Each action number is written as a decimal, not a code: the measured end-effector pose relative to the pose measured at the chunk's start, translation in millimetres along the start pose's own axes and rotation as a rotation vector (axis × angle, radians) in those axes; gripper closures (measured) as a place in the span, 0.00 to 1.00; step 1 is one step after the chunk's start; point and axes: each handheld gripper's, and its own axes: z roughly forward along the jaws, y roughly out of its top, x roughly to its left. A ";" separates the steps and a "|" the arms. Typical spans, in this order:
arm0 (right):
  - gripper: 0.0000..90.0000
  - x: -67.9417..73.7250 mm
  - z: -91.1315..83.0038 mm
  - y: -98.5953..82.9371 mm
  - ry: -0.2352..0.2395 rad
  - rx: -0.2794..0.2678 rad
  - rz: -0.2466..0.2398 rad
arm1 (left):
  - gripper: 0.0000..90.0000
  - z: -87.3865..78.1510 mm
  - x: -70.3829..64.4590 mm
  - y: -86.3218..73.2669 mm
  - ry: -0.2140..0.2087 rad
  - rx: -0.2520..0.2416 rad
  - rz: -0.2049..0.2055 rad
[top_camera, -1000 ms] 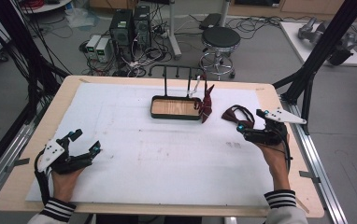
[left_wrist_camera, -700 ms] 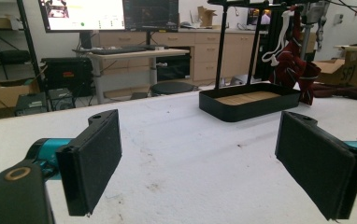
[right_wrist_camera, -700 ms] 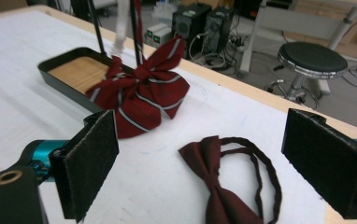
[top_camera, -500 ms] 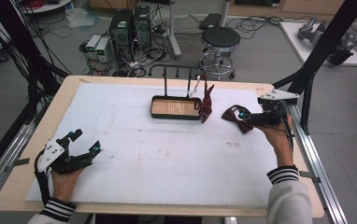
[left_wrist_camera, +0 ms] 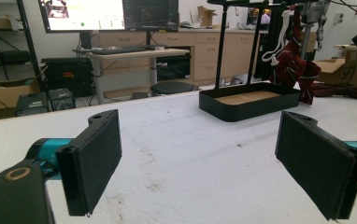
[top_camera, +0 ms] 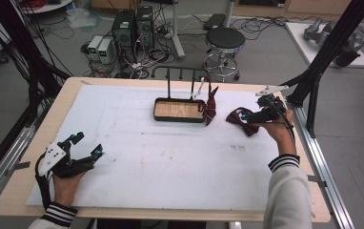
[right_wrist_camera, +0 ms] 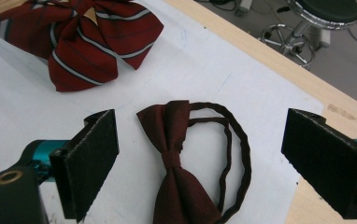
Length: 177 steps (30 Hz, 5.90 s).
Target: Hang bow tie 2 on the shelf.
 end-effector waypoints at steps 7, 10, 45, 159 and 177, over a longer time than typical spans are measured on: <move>0.12 -3.9 18.2 0.2 0.019 0.105 -0.022 | 0.17 0.0 -0.2 0.0 0.001 -0.001 0.001; 0.12 -2.7 25.3 -2.5 0.024 0.156 -0.032 | 0.17 0.0 -0.2 0.0 0.001 0.000 0.001; 0.40 -6.1 60.9 -22.7 0.139 0.422 -0.006 | 0.17 -0.3 -0.2 0.0 0.000 0.001 0.002; 0.87 54.7 -41.8 45.1 -0.003 -0.512 0.216 | 0.17 -0.4 -1.2 -0.2 0.002 -0.004 0.007; 0.87 85.1 -47.2 78.0 0.072 -0.637 0.191 | 0.17 -0.4 -1.1 -0.2 0.002 -0.007 0.004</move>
